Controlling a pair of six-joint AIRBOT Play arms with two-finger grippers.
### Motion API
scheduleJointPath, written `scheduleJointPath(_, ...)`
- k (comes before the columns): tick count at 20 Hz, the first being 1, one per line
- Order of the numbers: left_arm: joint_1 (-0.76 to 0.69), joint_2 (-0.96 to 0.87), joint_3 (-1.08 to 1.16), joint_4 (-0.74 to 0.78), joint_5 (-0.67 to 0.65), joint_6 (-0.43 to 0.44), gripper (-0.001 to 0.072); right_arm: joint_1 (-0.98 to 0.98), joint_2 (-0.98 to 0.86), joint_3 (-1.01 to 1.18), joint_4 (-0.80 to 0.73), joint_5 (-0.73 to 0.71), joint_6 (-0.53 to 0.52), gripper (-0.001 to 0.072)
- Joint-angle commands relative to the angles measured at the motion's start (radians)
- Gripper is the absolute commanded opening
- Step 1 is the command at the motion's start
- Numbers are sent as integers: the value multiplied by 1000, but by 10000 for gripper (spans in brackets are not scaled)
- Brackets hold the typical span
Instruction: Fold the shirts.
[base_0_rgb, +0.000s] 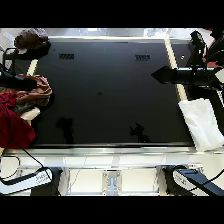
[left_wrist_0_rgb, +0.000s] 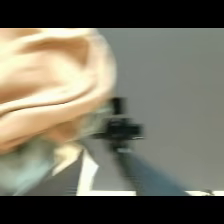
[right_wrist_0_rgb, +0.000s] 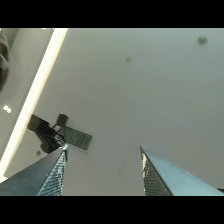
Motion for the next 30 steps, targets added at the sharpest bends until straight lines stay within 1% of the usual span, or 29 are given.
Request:
scheduleJointPath(1,45,0,0,395,82,-208,460,1,-1,1,30,0,0,512)
scheduleJointPath(2,79,0,0,443,104,-248,459,1,-1,1,30,0,0,512)
scheduleJointPath(4,172,-8,0,434,139,-277,464,1,-1,1,30,0,0,512)
scheduleJointPath(6,259,-43,0,396,118,-329,689,1,-1,1,32,-2,0,512)
scheduleJointPath(7,299,-69,0,363,92,-344,708,1,-1,1,38,-2,0,512)
scheduleJointPath(10,364,-159,0,293,71,-345,717,1,-1,1,48,-3,0,512)
scheduleJointPath(15,362,-266,1,293,118,-345,709,1,-1,1,64,-16,0,512)
scheduleJointPath(16,362,-269,1,294,124,-345,488,1,-1,1,76,-23,0,512)
scheduleJointPath(17,362,-264,3,296,127,-345,6,1,-1,1,90,-31,0,512)
scheduleJointPath(19,357,-229,14,304,126,-341,14,1,-1,1,105,-39,0,512)
scheduleJointPath(21,338,-145,20,300,119,-341,14,1,0,2,117,-40,0,512)
scheduleJointPath(22,323,-87,20,280,116,-341,14,1,1,5,138,-38,0,512)
scheduleJointPath(23,301,-14,20,230,114,-341,14,1,1,22,147,-28,0,511)
scheduleJointPath(24,281,61,20,146,116,-341,14,1,1,51,147,-15,0,511)
scheduleJointPath(25,257,144,20,18,116,-341,14,-2,1,90,146,4,0,511)
scheduleJointPath(27,202,286,19,-285,115,-340,14,-2,1,198,117,55,0,511)
scheduleJointPath(28,159,342,19,-439,116,-315,14,-2,2,266,96,90,0,511)
scheduleJointPath(29,104,380,19,-563,111,-258,14,-2,2,334,71,124,0,511)
scheduleJointPath(30,37,406,18,-657,102,-211,14,-2,2,405,41,158,0,511)
